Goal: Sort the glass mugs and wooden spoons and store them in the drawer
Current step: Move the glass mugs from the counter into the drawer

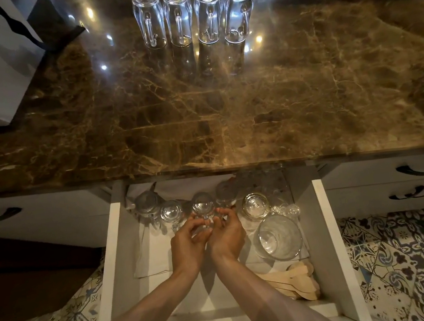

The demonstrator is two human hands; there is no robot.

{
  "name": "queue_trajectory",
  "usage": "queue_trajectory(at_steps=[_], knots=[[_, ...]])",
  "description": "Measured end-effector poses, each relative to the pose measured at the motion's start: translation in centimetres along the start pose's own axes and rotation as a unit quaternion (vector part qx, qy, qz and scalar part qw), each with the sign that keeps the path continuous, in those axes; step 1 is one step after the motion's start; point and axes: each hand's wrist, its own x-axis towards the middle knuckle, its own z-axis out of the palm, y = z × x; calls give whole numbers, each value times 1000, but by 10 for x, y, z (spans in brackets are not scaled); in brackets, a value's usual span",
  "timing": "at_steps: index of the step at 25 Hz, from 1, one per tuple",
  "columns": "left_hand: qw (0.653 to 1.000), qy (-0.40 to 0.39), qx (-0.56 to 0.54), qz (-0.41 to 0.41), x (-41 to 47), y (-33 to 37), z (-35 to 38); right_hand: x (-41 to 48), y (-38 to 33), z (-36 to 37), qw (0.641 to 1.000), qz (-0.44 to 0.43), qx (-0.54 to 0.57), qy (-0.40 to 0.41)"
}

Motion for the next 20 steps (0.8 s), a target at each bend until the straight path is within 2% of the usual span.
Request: queue_trajectory(at_steps=[3,8,13,15,20], knots=[[999,-23,4,-30,2,-3,-9,-1,0,-3,999,31,6,-40],[983,-146,7,-110,6,9,-21,6,-15,-17,982,135,46,-127],[964,-235,28,-123,4,22,-44,-6,-33,-42,959,158,96,-214],[964,-247,32,-99,2,33,-53,-10,-42,-58,955,145,117,-231],[958,-263,101,53,0,81,-78,-22,-66,-88,945,60,120,-299]])
